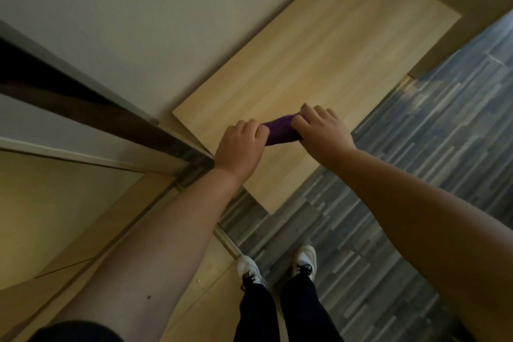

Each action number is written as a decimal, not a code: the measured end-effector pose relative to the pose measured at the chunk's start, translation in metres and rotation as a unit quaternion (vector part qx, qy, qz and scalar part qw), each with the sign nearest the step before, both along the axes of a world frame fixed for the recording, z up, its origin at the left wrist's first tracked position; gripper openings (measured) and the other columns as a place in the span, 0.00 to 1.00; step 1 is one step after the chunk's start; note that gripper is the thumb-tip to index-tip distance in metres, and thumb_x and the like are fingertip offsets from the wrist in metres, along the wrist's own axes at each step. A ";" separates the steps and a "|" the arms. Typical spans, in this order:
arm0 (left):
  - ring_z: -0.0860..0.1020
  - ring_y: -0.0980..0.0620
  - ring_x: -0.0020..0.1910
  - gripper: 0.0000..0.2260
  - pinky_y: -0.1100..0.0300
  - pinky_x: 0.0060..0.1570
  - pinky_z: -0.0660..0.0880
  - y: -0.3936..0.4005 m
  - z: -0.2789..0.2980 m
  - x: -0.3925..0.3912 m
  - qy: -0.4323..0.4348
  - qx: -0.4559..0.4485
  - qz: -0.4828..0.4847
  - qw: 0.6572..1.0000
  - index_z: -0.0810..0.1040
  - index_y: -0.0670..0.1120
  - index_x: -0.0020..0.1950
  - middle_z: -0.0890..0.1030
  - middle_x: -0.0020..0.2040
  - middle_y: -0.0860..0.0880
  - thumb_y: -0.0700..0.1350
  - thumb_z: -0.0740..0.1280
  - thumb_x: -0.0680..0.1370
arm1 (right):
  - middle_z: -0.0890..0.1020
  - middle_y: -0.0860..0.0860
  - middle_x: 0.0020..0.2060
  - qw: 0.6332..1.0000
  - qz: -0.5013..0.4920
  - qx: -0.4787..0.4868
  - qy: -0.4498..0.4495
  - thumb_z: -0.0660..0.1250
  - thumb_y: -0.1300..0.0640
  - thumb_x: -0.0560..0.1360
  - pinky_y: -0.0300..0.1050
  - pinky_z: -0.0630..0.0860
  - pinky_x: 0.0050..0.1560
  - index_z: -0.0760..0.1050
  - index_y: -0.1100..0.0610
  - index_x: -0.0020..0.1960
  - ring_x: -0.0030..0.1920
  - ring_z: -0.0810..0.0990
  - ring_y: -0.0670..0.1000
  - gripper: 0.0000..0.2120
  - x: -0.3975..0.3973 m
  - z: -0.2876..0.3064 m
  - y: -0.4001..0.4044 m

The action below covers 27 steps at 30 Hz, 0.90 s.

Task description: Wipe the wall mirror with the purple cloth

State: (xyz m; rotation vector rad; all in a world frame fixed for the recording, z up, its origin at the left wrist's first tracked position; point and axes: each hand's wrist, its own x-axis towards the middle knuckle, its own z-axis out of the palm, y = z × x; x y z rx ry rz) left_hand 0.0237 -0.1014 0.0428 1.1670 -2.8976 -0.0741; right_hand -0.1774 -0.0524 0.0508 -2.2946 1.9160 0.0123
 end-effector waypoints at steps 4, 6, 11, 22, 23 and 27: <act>0.75 0.43 0.46 0.08 0.51 0.42 0.75 0.015 -0.051 0.006 -0.038 0.026 0.014 0.999 0.74 0.43 0.52 0.77 0.50 0.43 0.38 0.68 0.74 | 0.76 0.56 0.60 0.997 0.018 0.074 0.011 0.70 0.58 0.74 0.54 0.71 0.64 0.70 0.56 0.62 0.60 0.76 0.57 0.18 0.015 -0.044 0.018; 0.74 0.42 0.59 0.12 0.49 0.55 0.75 0.038 -0.082 0.023 -0.079 0.089 0.006 0.993 0.73 0.43 0.60 0.76 0.60 0.42 0.41 0.68 0.77 | 0.75 0.56 0.62 0.989 0.054 0.139 0.018 0.69 0.52 0.76 0.53 0.69 0.67 0.71 0.56 0.65 0.63 0.75 0.57 0.20 0.023 -0.069 0.041; 0.35 0.44 0.77 0.38 0.41 0.76 0.44 0.076 -0.108 0.048 -0.186 0.208 0.034 0.960 0.35 0.44 0.78 0.33 0.77 0.45 0.65 0.51 0.81 | 0.54 0.59 0.79 0.979 0.015 0.196 0.059 0.46 0.33 0.80 0.61 0.48 0.78 0.53 0.59 0.79 0.79 0.52 0.60 0.38 0.025 -0.109 0.089; 0.35 0.46 0.78 0.34 0.41 0.76 0.41 0.076 -0.061 0.035 -0.214 0.219 0.065 0.950 0.37 0.44 0.79 0.36 0.79 0.45 0.63 0.46 0.83 | 0.38 0.56 0.79 0.967 0.020 0.241 0.075 0.44 0.34 0.82 0.62 0.35 0.76 0.39 0.56 0.80 0.79 0.37 0.57 0.37 0.034 -0.064 0.078; 0.37 0.47 0.78 0.33 0.42 0.77 0.42 0.076 -0.052 0.034 -0.198 0.222 0.078 0.952 0.40 0.44 0.80 0.38 0.80 0.46 0.62 0.47 0.83 | 0.42 0.56 0.80 0.970 0.020 0.235 0.058 0.46 0.36 0.82 0.61 0.39 0.77 0.43 0.56 0.81 0.80 0.41 0.57 0.35 0.036 -0.052 0.074; 0.69 0.45 0.70 0.21 0.49 0.66 0.68 0.092 -0.009 0.036 -0.148 0.303 0.129 0.932 0.68 0.45 0.73 0.70 0.72 0.45 0.53 0.53 0.85 | 0.78 0.53 0.61 0.945 -0.006 0.328 -0.017 0.55 0.42 0.83 0.51 0.75 0.62 0.72 0.54 0.63 0.59 0.78 0.54 0.18 0.042 -0.008 0.061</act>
